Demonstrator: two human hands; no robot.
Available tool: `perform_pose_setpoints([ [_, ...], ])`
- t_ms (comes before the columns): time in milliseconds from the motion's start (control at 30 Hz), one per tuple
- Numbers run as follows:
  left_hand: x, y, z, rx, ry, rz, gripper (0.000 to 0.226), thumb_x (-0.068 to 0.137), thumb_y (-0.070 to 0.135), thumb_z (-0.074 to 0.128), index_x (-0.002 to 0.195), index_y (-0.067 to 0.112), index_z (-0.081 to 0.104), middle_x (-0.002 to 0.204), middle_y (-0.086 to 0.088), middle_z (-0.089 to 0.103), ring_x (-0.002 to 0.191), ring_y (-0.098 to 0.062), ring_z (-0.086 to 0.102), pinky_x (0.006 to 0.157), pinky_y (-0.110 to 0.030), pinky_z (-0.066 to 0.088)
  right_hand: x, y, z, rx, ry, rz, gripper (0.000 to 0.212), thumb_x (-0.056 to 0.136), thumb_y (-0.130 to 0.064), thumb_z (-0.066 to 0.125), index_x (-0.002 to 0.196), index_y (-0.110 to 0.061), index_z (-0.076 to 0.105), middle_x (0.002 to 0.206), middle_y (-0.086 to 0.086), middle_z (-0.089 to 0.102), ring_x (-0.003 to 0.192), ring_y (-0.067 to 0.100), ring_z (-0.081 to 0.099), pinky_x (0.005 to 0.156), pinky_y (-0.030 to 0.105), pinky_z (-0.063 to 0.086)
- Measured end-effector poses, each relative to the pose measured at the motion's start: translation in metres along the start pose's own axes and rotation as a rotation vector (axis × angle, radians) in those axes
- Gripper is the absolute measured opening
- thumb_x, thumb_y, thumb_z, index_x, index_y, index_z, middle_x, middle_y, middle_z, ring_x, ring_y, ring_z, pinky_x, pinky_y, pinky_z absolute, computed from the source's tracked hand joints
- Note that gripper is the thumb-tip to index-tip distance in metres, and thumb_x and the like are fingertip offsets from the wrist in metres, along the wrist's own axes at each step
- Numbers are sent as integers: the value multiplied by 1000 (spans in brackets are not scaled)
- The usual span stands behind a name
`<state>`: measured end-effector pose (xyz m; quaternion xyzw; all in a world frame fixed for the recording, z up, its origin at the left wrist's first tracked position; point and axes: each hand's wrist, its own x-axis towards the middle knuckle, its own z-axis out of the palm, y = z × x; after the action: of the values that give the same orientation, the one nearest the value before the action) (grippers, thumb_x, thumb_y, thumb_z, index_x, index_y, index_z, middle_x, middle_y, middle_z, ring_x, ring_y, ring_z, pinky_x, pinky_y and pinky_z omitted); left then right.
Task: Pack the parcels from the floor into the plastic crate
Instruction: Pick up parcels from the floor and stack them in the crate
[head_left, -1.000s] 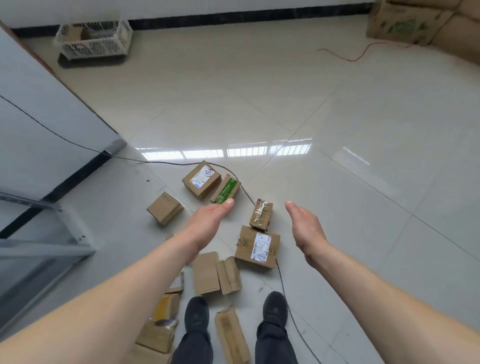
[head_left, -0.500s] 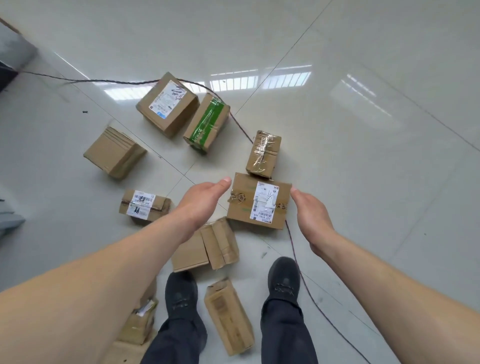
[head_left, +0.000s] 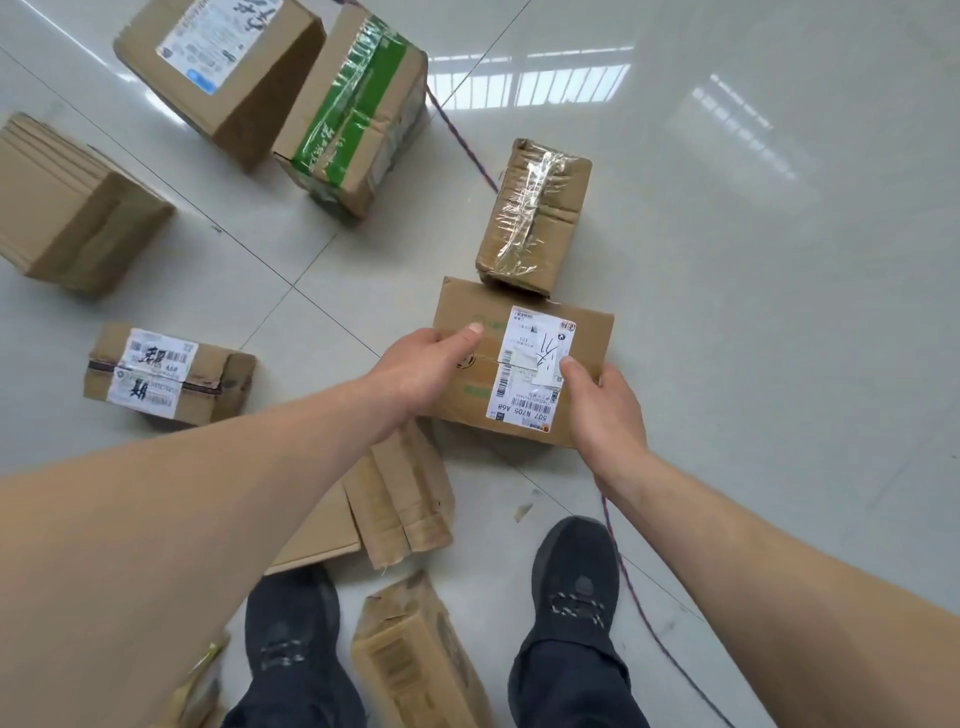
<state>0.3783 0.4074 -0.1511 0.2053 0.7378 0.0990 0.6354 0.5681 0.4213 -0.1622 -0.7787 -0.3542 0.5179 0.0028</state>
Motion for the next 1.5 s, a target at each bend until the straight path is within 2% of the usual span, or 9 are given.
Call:
perform_pose_setpoints([
  [67,9,-6,3,-47,-14,-13,91,55,86,48,124,28,64,118,9,69,110,-17,64,104,-40,44,4,3,4,16,8,-3,32,88,-55,51,109,-32,60,104,-13,71,102,18,68,98,47,52],
  [233,8,-2,2,-147,9,-40,52,89,66,49,122,27,60,105,12,64,81,0,54,77,-30,36,-4,-7,0,59,73,14,44,71,-58,51,96,-24,65,94,-7,74,92,20,70,90,46,55],
  [367,-24,10,-14,-167,53,-60,57,88,68,48,125,25,59,118,6,64,85,-3,56,62,-26,34,-27,-24,-11,68,120,6,58,61,-68,46,90,-23,67,102,1,71,90,21,69,90,46,54],
  [533,-87,35,-44,-206,131,-41,59,83,71,51,120,26,61,116,5,65,97,-11,59,80,-37,42,-86,-63,-36,103,149,-12,65,64,-68,49,114,-29,63,115,-2,66,101,20,65,98,43,50],
  [733,-186,76,-89,-247,199,12,78,58,85,46,112,31,64,107,6,71,99,-15,63,89,-45,51,-169,-113,-72,158,181,-76,34,93,-50,57,109,-20,56,95,-9,63,94,19,60,81,35,43],
  [867,-259,105,-121,-286,193,94,58,79,77,45,99,30,71,98,7,75,96,-17,68,93,-45,51,-236,-153,-99,161,213,-147,32,94,-49,56,103,-18,56,92,-9,63,93,21,60,82,36,44],
  [1100,-393,148,-176,-321,213,243,51,89,70,43,98,28,69,102,6,73,95,-17,67,91,-41,51,-360,-223,-140,217,284,-256,32,94,-49,56,98,-17,57,89,-7,63,91,23,60,88,40,48],
  [1267,-469,163,-206,-318,214,343,70,67,86,38,102,35,71,107,7,72,103,-20,66,97,-49,49,-432,-255,-161,257,309,-334,34,95,-49,56,93,-16,56,85,-5,62,85,23,57,87,40,48],
  [1500,-565,164,-212,-371,315,456,61,81,80,36,102,35,71,104,8,73,100,-20,68,92,-49,53,-504,-277,-190,284,312,-466,37,95,-51,55,98,-15,60,85,-5,62,92,27,57,84,36,43],
])
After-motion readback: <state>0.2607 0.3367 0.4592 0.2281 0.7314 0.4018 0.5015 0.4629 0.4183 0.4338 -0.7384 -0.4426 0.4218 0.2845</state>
